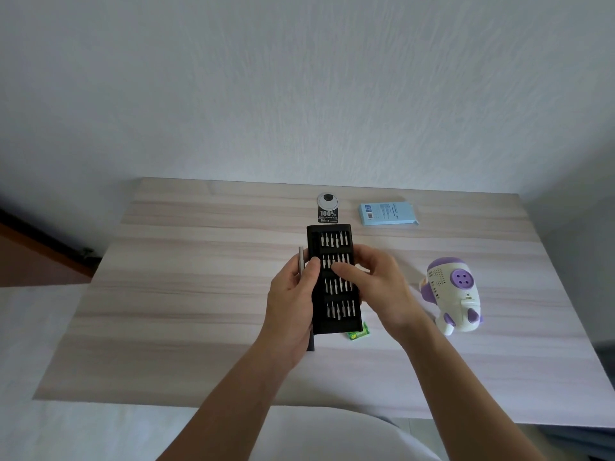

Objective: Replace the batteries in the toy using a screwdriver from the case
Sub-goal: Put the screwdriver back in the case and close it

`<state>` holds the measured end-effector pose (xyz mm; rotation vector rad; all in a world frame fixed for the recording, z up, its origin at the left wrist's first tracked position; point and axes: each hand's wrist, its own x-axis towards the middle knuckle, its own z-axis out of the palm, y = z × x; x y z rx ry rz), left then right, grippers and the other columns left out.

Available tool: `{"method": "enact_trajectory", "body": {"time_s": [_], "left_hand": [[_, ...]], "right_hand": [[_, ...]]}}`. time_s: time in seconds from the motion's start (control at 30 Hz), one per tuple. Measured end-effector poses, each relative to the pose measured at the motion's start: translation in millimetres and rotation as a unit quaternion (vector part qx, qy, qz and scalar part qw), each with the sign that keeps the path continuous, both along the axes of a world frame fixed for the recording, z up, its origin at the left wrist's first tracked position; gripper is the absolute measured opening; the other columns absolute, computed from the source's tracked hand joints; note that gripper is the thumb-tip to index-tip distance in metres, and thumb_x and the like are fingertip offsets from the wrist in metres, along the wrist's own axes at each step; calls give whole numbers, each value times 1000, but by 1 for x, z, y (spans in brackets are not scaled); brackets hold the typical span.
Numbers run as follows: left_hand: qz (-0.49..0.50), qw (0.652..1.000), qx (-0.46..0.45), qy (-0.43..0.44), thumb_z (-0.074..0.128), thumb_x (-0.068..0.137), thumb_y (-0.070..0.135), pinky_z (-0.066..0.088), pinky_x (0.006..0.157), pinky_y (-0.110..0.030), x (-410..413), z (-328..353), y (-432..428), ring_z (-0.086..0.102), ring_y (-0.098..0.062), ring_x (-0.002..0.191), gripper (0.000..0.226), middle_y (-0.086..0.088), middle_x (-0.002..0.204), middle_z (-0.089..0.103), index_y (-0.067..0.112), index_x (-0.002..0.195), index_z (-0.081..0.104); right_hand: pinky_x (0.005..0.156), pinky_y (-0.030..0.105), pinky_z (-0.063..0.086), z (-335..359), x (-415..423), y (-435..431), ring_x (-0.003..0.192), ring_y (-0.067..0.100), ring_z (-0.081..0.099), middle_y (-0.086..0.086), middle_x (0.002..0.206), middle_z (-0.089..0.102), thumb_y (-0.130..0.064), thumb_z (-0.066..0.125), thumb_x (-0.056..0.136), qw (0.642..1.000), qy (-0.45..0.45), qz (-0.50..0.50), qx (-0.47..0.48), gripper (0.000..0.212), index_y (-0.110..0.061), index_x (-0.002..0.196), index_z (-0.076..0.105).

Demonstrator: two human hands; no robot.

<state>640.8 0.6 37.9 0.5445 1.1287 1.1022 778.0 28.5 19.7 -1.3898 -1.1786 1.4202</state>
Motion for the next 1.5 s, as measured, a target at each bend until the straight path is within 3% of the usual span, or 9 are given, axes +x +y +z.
{"method": "enact_trajectory", "body": {"time_s": [0.13, 0.2, 0.4, 0.63, 0.83, 1.07, 1.27, 1.37, 1.5], "left_hand": [[-8, 1000, 4, 5, 49, 104, 20, 61, 71, -46, 0, 0, 0, 72, -30, 93, 22, -17, 106, 72, 14, 114, 69], [-10, 1000, 2, 4, 49, 104, 20, 60, 70, -42, 0, -1, 0, 72, -28, 92, 22, -17, 106, 73, 14, 112, 69], [-11, 1000, -6, 10, 48, 105, 19, 59, 68, -39, 0, -5, -1, 72, -26, 94, 23, -17, 109, 72, 16, 113, 69], [-12, 1000, 2, 16, 48, 104, 17, 60, 68, -37, -2, -8, -1, 72, -28, 97, 23, -18, 111, 72, 13, 115, 68], [-17, 999, -3, 37, 48, 105, 18, 60, 85, -48, -6, -13, -1, 71, -31, 102, 23, -17, 111, 72, 15, 113, 69], [-33, 998, -14, 59, 47, 105, 19, 60, 85, -46, -7, -15, 0, 71, -29, 103, 24, -14, 109, 73, 17, 112, 70], [-19, 997, -70, -9, 41, 106, 15, 61, 73, -42, -9, -14, 8, 72, -25, 93, 28, -16, 109, 73, 11, 117, 66], [-6, 993, -109, -51, 39, 105, 10, 59, 63, -37, -10, -14, 12, 73, -21, 82, 30, -14, 96, 75, 8, 114, 67], [13, 986, -152, -65, 37, 105, 10, 52, 77, -37, -9, -22, 13, 66, -23, 85, 31, -15, 98, 72, 4, 115, 66]], "right_hand": [[88, 56, 57, -1, -1, -1, 98, 37, 70, 13, 99, 74, -11, 68, 88, 1000, 17, -17, 6, 15, -13, 102, 71], [89, 57, 56, -1, -3, -2, 97, 38, 69, 15, 97, 73, -8, 68, 87, 999, 17, -31, 13, 14, -11, 100, 70], [93, 57, 54, -9, -8, -4, 100, 31, 70, 11, 100, 74, -26, 64, 78, 999, 22, -31, -14, 31, -16, 106, 68], [91, 60, 53, -14, -14, -4, 98, 34, 70, 12, 98, 74, -31, 66, 75, 998, 24, -51, -5, 30, -17, 101, 69], [88, 50, 57, -22, -18, -9, 95, 29, 71, 12, 96, 74, -20, 66, 84, 998, 31, -62, -7, 15, -19, 99, 71], [83, 49, 56, -27, -21, -8, 87, 26, 70, 15, 94, 73, -22, 65, 77, 995, 54, -76, -28, 23, -13, 98, 69], [77, 38, 59, -36, -17, -11, 91, 25, 73, 10, 97, 76, -18, 67, 94, 995, 63, -63, -51, 14, -16, 108, 68], [79, 46, 60, -37, -14, -12, 92, 30, 73, 10, 97, 76, -18, 65, 95, 993, 67, -75, -65, 14, -15, 108, 67], [80, 52, 61, -38, -6, -9, 89, 31, 74, 12, 94, 77, -19, 65, 96, 988, 78, -110, -80, 15, -12, 108, 67]]}}
